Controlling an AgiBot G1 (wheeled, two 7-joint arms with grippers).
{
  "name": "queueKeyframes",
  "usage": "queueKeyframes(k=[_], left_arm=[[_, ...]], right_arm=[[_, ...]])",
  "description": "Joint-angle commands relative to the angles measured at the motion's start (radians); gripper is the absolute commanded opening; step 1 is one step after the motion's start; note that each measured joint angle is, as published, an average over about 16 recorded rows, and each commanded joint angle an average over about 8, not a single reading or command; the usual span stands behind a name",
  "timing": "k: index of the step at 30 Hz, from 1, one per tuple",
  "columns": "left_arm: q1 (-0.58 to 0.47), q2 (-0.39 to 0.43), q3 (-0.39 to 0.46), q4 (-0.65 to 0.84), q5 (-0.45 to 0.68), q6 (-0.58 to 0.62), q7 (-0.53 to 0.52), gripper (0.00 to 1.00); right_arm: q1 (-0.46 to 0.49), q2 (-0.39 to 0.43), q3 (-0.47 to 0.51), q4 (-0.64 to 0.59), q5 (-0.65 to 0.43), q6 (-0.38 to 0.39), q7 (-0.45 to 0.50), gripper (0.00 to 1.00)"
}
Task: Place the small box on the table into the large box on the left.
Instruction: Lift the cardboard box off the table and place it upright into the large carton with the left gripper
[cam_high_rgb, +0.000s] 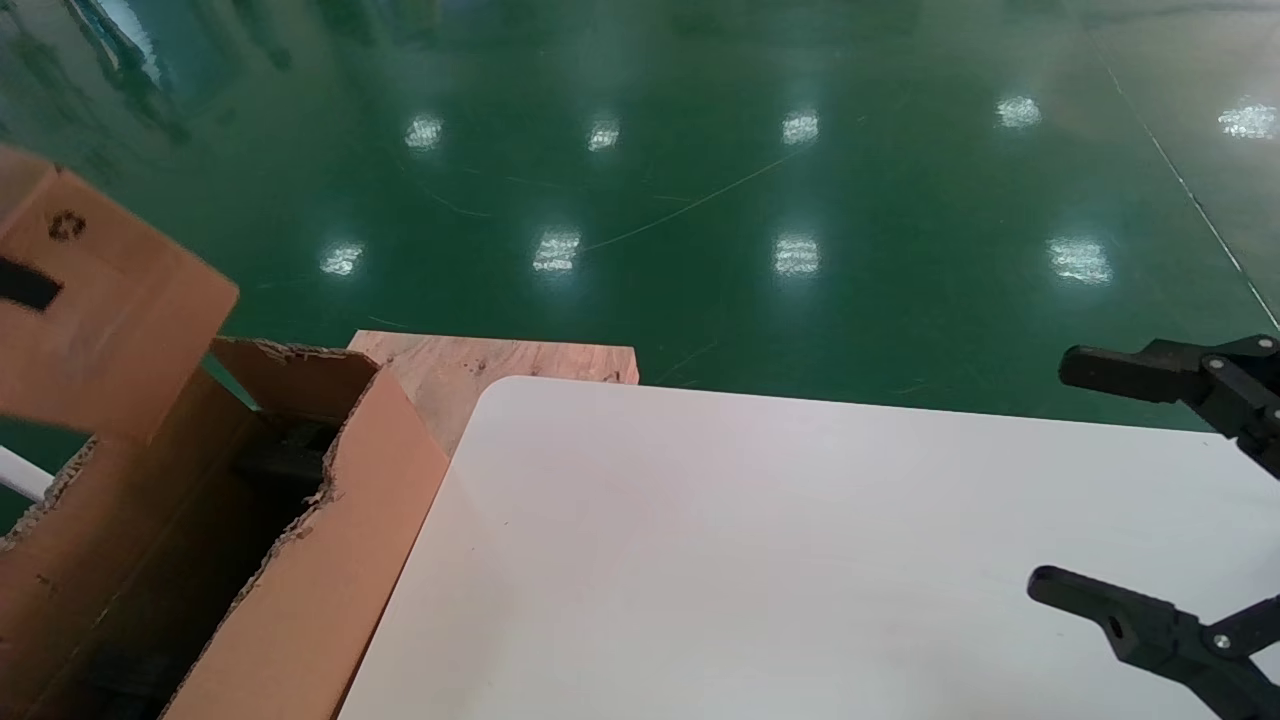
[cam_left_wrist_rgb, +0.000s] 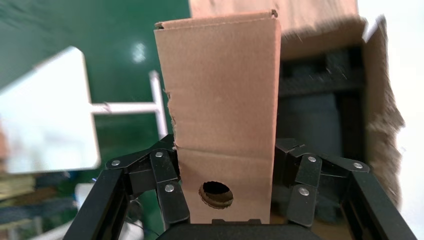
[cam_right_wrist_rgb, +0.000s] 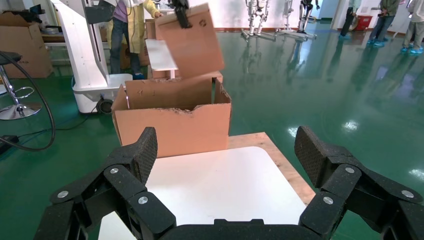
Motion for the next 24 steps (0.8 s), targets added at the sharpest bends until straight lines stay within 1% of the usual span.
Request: queueKeyframes(k=[1, 14, 24], left_arm=[[-0.026, -0.015, 0.053, -0.015, -0.026, -0.003, -0.026, 0.0], [-0.005, -0.067, 0.139, -0.029, -0.149, -0.017, -0.085, 0.0], [0.039, -0.112, 0.208, -0.029, -0.159, -0.04, -0.107, 0.0]], right_arm=[[0.0, 0.0, 0.0, 0.0, 0.0, 0.0, 0.0, 1.0], [0.0, 0.0, 0.0, 0.0, 0.0, 0.0, 0.0, 1.0], [0.0, 0.0, 0.0, 0.0, 0.0, 0.0, 0.0, 1.0]])
